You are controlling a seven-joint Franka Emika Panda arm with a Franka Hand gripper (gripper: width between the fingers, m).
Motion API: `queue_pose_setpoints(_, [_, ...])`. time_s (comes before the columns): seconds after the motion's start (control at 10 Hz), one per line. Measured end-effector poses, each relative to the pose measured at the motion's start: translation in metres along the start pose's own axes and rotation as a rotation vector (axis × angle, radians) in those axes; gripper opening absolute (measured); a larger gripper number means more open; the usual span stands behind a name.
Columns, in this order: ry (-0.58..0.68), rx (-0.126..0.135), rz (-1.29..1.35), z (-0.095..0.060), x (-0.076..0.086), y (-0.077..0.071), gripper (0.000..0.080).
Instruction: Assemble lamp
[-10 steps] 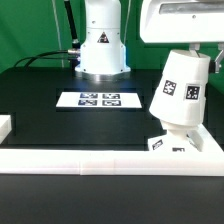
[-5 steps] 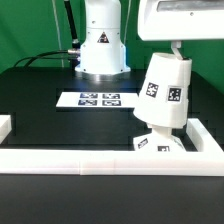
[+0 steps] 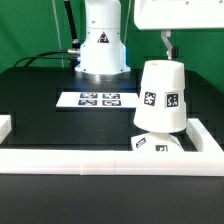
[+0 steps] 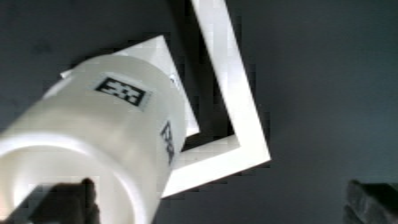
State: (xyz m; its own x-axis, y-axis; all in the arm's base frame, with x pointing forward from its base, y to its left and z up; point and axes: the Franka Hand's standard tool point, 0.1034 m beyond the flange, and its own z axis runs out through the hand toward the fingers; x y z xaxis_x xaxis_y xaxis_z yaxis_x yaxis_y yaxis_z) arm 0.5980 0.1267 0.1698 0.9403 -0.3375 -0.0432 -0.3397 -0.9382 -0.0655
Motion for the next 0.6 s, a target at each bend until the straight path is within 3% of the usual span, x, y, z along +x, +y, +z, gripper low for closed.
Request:
queue_pose_setpoints(0.1, [0.001,0.005,0.002,-0.0056,-0.0018,0.0002,0.0695])
queue_pose_setpoints(0.6, [0.0,0.003,0.002,-0.0025,-0.0031,0.0017,0.0698])
